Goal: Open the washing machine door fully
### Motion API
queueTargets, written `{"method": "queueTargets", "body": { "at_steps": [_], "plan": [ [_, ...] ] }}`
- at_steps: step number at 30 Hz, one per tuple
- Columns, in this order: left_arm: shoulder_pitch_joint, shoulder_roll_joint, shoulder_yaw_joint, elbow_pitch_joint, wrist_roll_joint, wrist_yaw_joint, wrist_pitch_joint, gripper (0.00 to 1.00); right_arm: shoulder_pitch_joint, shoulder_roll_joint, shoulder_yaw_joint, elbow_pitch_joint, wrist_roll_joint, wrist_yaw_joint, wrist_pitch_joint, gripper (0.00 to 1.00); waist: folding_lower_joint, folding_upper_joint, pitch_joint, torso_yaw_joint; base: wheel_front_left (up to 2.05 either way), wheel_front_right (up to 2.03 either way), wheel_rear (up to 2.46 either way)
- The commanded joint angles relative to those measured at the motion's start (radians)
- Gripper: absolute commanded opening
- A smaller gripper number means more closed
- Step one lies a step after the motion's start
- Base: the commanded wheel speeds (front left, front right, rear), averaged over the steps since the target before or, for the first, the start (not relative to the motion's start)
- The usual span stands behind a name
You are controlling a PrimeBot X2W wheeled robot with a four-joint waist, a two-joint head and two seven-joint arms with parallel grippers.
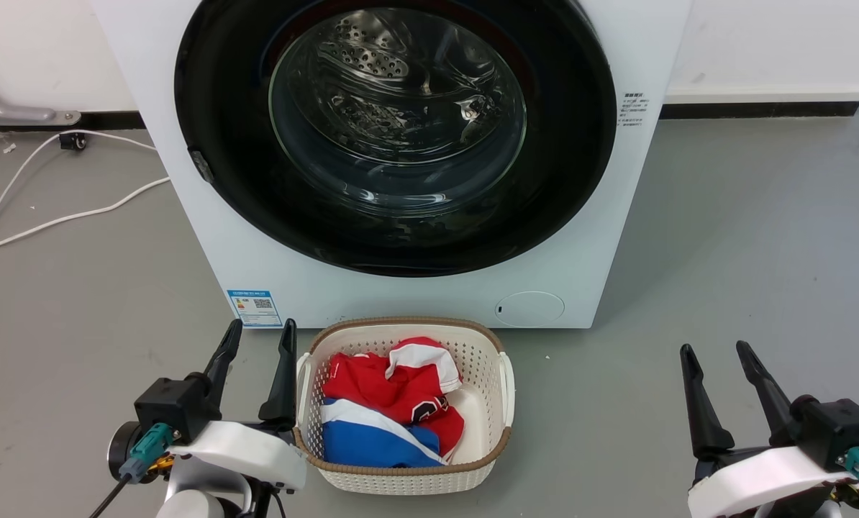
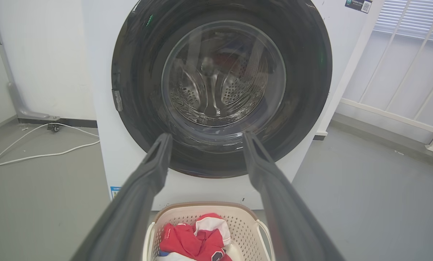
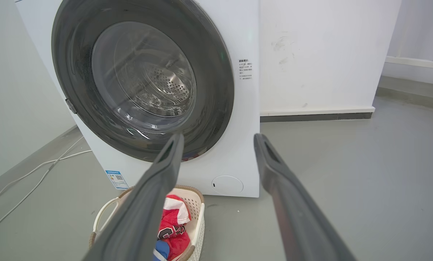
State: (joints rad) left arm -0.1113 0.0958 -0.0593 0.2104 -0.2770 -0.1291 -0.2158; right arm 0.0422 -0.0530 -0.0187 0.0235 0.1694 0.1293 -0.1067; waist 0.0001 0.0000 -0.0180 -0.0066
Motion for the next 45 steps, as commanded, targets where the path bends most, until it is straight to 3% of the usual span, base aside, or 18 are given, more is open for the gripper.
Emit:
{"method": "queueTargets", "body": {
  "at_steps": [1,24,45],
  "plan": [
    [-0.015,0.002,0.0,0.0,0.023,-0.002,-0.011,1.0,0.006,0.003,0.001,-0.012,-0.025,0.002,-0.009,1.0,0.0,0.0,0.0,0.0,0.0,0.0,0.0],
    [-0.024,0.0,-0.001,0.053,0.146,-0.003,-0.052,1.0,0.023,0.005,-0.001,-0.031,-0.172,0.001,-0.029,1.0,-0.0001,0.0,-0.004,-0.005,0.0,0.0,0.0],
    [-0.016,-0.013,0.029,0.059,0.134,-0.001,-0.051,1.0,0.015,0.005,-0.004,-0.009,-0.126,0.001,-0.031,1.0,-0.0001,0.0,-0.005,-0.008,0.0,0.0,0.0]
  ]
}}
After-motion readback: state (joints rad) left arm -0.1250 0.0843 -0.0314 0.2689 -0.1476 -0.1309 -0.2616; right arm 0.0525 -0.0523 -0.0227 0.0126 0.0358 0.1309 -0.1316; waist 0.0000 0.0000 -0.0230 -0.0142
